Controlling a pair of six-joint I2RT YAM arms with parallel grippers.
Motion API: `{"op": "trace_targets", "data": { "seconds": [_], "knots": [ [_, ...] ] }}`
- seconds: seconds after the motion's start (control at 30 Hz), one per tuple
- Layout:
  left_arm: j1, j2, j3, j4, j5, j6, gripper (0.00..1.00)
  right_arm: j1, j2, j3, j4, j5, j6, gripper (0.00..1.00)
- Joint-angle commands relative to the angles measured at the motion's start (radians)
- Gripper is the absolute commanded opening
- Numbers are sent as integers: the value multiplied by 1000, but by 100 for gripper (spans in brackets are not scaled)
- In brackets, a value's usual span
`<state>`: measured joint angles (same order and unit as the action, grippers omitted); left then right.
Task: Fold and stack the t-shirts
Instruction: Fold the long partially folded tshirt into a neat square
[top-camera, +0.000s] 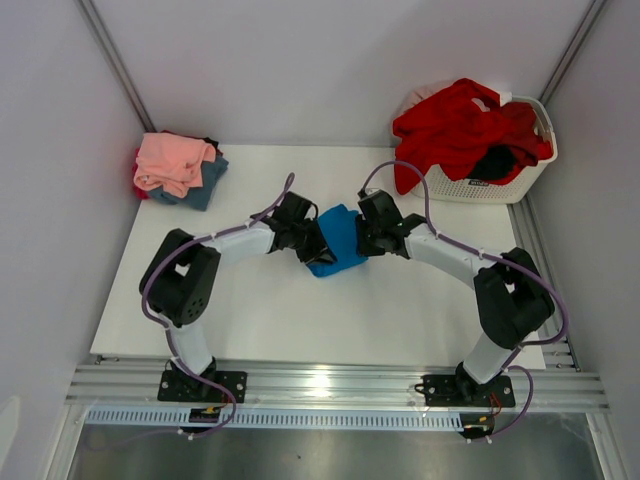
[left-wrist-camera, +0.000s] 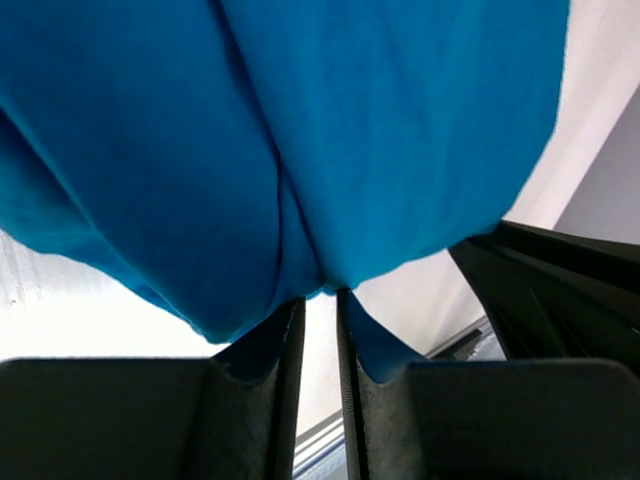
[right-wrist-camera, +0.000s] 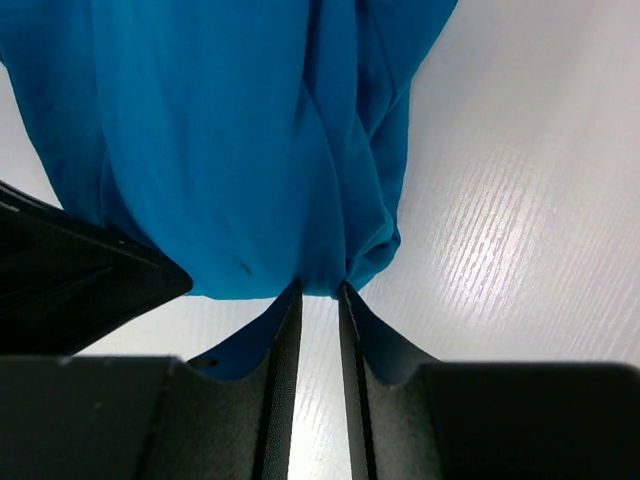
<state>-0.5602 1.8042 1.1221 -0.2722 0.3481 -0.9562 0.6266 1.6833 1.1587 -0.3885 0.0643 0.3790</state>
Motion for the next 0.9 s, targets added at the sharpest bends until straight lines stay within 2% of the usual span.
{"op": "trace_targets", "data": {
  "seconds": [0.0,0.17,0.4,0.87],
  "knots": [
    [-10,23,51,-56,-35,37,23,8,-48,-7,19,9,-23,25],
    [-20,-32,16,-71,-58,63,30,8,-66,-30,22,28,-38,28],
    [-33,-106,-28,-99,-75,92,32,7,-60,-53,34,28,-37,29],
    [-33,-66,41,-188,-159,135,35,7,-65,-56,37,28,-35,29]
  ]
}}
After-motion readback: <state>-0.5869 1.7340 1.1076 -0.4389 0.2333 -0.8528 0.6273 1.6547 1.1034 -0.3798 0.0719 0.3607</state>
